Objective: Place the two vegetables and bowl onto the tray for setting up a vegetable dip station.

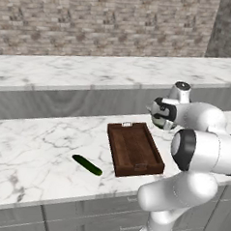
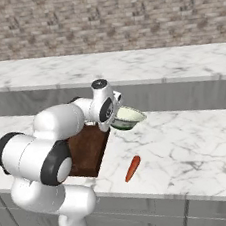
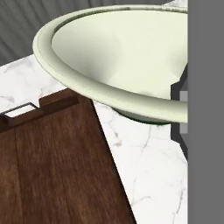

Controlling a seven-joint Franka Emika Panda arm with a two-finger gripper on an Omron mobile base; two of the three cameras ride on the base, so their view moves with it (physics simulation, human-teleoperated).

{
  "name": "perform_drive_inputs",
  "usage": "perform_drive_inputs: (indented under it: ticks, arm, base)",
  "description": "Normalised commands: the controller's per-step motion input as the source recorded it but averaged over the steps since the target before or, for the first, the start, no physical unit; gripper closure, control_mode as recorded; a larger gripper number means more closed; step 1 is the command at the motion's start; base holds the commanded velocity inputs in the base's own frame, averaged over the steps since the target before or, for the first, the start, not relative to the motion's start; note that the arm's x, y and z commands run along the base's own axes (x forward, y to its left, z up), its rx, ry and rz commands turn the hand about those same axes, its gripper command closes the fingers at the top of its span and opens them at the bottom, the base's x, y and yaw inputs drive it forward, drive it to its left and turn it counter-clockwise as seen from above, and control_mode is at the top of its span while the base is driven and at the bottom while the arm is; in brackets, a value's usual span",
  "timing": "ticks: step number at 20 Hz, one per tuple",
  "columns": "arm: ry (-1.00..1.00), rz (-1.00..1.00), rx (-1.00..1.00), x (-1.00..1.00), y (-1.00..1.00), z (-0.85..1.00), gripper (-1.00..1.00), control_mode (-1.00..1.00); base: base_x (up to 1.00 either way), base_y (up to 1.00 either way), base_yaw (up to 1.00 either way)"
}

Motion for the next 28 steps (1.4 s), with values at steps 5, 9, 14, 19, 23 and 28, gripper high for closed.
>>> perform_drive_inputs:
  ticks: [5, 9, 14, 19, 23, 28]
  arm:
    - [-0.15, 0.11, -0.07, -0.19, 0.22, 0.29, 1.0, -1.0]
    - [-0.03, 0.14, -0.04, -0.17, 0.3, 0.22, 1.0, -1.0]
    - [-0.03, 0.21, -0.03, -0.13, 0.29, 0.22, 1.0, -1.0]
    - [-0.01, 0.23, 0.0, -0.13, 0.26, 0.19, 1.0, -1.0]
    - [-0.01, 0.24, -0.02, -0.12, 0.24, 0.11, 1.0, -1.0]
    - [0.0, 0.2, -0.06, -0.08, 0.24, 0.03, 1.0, -1.0]
  base:
    - [0.0, 0.0, 0.0]
    - [0.0, 0.0, 0.0]
    - [0.0, 0.0, 0.0]
    - [0.0, 0.0, 0.0]
    - [0.0, 0.0, 0.0]
    - [0.0, 0.0, 0.0]
